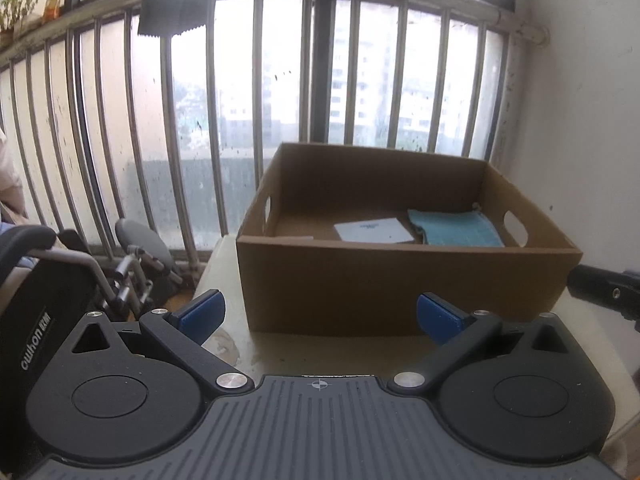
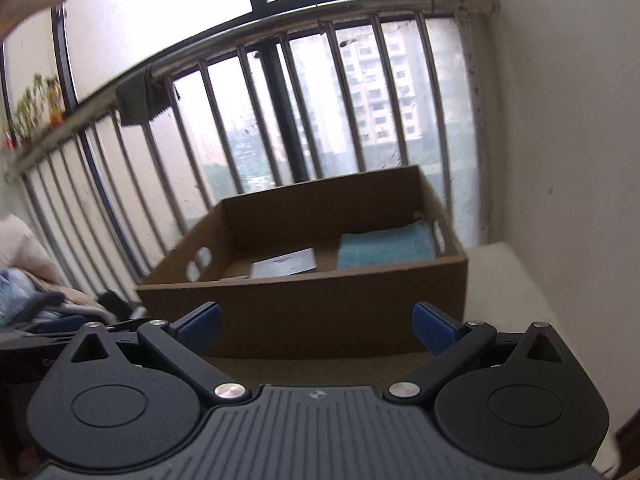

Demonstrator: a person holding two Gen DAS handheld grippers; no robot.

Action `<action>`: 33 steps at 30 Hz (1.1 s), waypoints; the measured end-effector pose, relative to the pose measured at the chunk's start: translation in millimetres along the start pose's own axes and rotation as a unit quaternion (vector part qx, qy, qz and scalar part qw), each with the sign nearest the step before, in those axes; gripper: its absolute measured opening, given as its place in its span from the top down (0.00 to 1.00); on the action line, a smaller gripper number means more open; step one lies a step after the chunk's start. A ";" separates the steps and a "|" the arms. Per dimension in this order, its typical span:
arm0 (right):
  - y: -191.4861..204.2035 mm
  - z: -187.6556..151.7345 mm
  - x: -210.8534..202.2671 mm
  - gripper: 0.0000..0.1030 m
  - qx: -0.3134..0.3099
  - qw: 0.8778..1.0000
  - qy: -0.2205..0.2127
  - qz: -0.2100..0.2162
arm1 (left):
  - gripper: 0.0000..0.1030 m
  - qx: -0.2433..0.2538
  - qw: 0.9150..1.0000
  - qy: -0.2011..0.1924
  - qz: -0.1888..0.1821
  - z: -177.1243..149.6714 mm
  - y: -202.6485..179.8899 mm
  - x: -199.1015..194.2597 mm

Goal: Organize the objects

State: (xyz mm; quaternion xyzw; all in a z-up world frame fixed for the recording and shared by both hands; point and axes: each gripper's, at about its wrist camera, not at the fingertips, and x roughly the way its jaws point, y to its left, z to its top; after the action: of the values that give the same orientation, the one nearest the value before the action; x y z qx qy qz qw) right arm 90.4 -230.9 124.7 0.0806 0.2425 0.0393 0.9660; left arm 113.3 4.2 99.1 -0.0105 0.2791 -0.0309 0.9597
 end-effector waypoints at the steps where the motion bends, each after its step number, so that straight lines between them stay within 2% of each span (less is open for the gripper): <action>1: 3.8 0.6 1.2 0.00 -0.012 1.000 -0.004 -0.012 | 0.00 0.000 1.000 0.005 0.000 0.2 0.2 3.0; 7: 20.1 4.0 14.5 0.00 -0.061 0.997 -0.012 -0.047 | 0.00 0.002 1.000 0.019 -0.011 6.3 -3.5 17.1; 17: 19.9 14.8 42.4 0.00 -0.053 0.998 0.015 -0.039 | 0.00 0.004 1.000 0.011 -0.028 18.6 -7.0 29.2; 33: 14.3 19.8 64.9 0.00 -0.049 0.998 0.031 -0.034 | 0.00 0.009 0.999 0.015 -0.027 24.5 -9.9 41.9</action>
State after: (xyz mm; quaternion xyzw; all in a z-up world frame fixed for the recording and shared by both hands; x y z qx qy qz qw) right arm 156.3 -212.1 114.4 0.0237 0.2726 0.0206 0.9616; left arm 161.2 -8.3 97.7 -0.0090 0.2932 -0.0599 0.9541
